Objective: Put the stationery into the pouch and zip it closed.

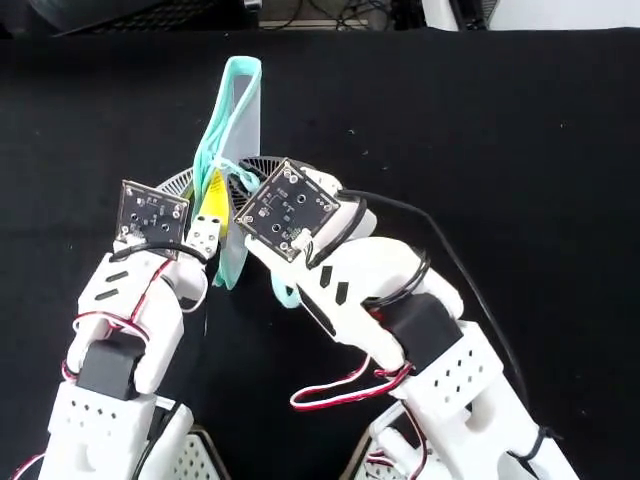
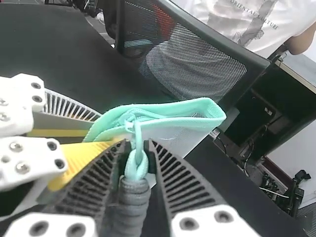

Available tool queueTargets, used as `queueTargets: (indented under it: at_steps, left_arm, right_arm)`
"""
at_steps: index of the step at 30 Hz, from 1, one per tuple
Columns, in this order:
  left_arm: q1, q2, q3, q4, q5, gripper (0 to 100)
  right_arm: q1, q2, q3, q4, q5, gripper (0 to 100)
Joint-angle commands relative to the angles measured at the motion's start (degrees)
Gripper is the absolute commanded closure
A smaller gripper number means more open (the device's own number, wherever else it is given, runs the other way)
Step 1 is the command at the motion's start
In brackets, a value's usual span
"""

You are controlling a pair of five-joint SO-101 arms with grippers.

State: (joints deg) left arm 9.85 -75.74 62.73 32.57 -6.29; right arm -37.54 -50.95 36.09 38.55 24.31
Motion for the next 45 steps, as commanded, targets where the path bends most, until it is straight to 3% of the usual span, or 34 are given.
queueTargets:
  at_steps: [1,6,11,18,25,45]
  left_arm:
    - [-1.27,-0.53,-0.13,0.00,-0.53,97]
    - [-1.19,-0.53,-0.22,-0.09,-0.53,97]
    - [-1.10,-0.53,-0.22,0.09,-0.53,97]
    - [-1.10,-0.53,-0.22,0.18,-0.35,97]
    - [-1.10,-0.53,-0.22,0.18,-0.35,97]
    - [3.65,-0.53,2.51,3.08,2.55,97]
  right_arm:
    - [-0.35,-1.36,-0.66,-1.49,-0.26,97.5]
    - [-0.44,-4.00,-0.57,-1.14,-0.62,88.7]
    - [-0.44,-4.26,-0.57,-1.58,-0.18,98.2]
    - [-0.62,-4.09,-0.31,-1.58,-0.53,97.5]
    - [-0.62,0.48,0.31,-1.67,-0.62,83.9]
    - [-0.53,4.18,-1.54,-1.93,-0.70,87.7]
